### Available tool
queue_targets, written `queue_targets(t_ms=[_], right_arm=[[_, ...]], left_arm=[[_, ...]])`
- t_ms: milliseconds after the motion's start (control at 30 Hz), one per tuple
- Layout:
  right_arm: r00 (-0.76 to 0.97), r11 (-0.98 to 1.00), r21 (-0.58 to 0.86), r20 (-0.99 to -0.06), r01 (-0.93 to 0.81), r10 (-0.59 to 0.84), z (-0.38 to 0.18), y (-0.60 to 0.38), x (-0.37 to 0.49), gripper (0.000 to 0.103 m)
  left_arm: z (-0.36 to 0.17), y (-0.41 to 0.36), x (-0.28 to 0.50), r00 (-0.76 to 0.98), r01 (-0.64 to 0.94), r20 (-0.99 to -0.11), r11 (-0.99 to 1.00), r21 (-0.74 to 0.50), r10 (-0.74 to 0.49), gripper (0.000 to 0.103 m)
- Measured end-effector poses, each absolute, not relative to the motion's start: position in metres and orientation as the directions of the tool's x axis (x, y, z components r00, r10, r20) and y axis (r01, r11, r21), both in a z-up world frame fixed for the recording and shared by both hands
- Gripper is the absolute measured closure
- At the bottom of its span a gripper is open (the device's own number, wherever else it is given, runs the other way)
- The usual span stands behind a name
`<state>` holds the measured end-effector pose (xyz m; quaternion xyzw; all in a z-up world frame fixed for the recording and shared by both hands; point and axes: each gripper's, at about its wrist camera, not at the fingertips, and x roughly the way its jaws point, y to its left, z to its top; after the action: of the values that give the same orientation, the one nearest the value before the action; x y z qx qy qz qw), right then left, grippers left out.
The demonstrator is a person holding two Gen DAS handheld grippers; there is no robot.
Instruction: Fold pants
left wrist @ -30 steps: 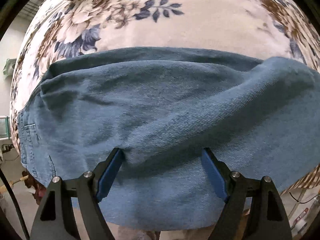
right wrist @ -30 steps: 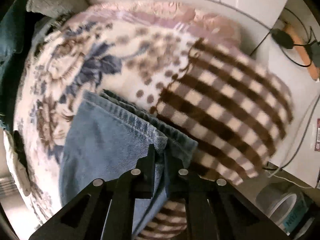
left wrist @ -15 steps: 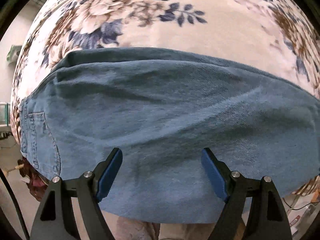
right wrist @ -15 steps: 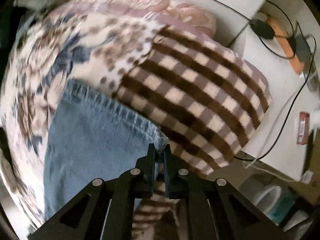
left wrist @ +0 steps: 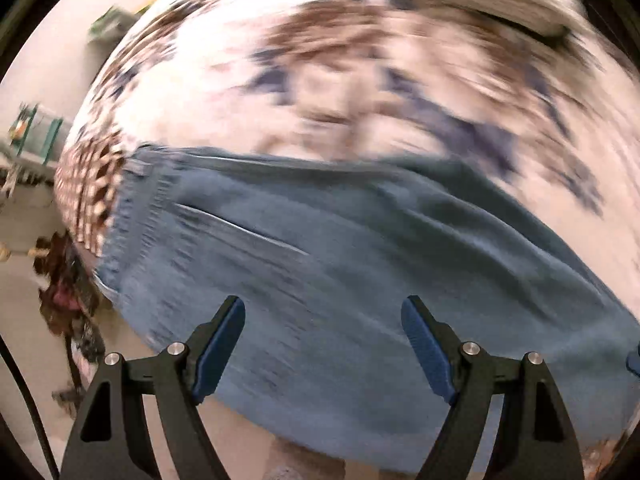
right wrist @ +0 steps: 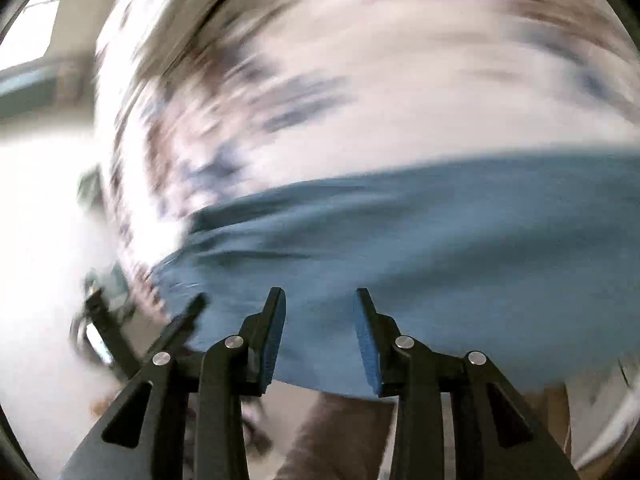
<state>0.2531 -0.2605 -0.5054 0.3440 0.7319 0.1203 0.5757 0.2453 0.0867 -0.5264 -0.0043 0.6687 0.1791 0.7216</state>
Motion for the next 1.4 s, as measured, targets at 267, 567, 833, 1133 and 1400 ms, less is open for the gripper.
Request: queue_targets(t_ms=[267, 567, 833, 1133, 1400], right_arm=[[-0.396, 0.833, 0.541, -0.743, 0.120, 0.540, -0.581, -0.069, 0.364, 0.054], [-0.508, 0.877, 0.478, -0.746, 0.044, 0.432, -0.606, -0.032, 0.387, 0.048], [-0.560, 0.836, 0.543, -0.718, -0.082, 0.412, -0.602, -0.005, 0.376, 0.047], [-0.644, 0.715, 0.699, -0.533, 0.031, 0.549, -0.626, -0.004, 0.352, 0.046], [-0.503, 0.652, 0.739, -0.503, 0.171, 0.703, -0.610, -0.031, 0.360, 0.087]], left_arm=[[-0.583, 0.177, 0.276, -0.052, -0.252, -0.973, 0.940, 0.231, 0.225, 0.009], [-0.590, 0.211, 0.291, -0.078, -0.291, -0.993, 0.951, 0.104, 0.085, 0.002], [-0.576, 0.222, 0.277, -0.079, -0.282, -0.995, 0.957, 0.074, 0.054, 0.002], [-0.570, 0.228, 0.243, -0.091, -0.283, -0.993, 0.955, 0.093, 0.070, 0.002], [-0.570, 0.207, 0.247, -0.095, -0.251, -0.991, 0.962, 0.111, 0.089, 0.002]])
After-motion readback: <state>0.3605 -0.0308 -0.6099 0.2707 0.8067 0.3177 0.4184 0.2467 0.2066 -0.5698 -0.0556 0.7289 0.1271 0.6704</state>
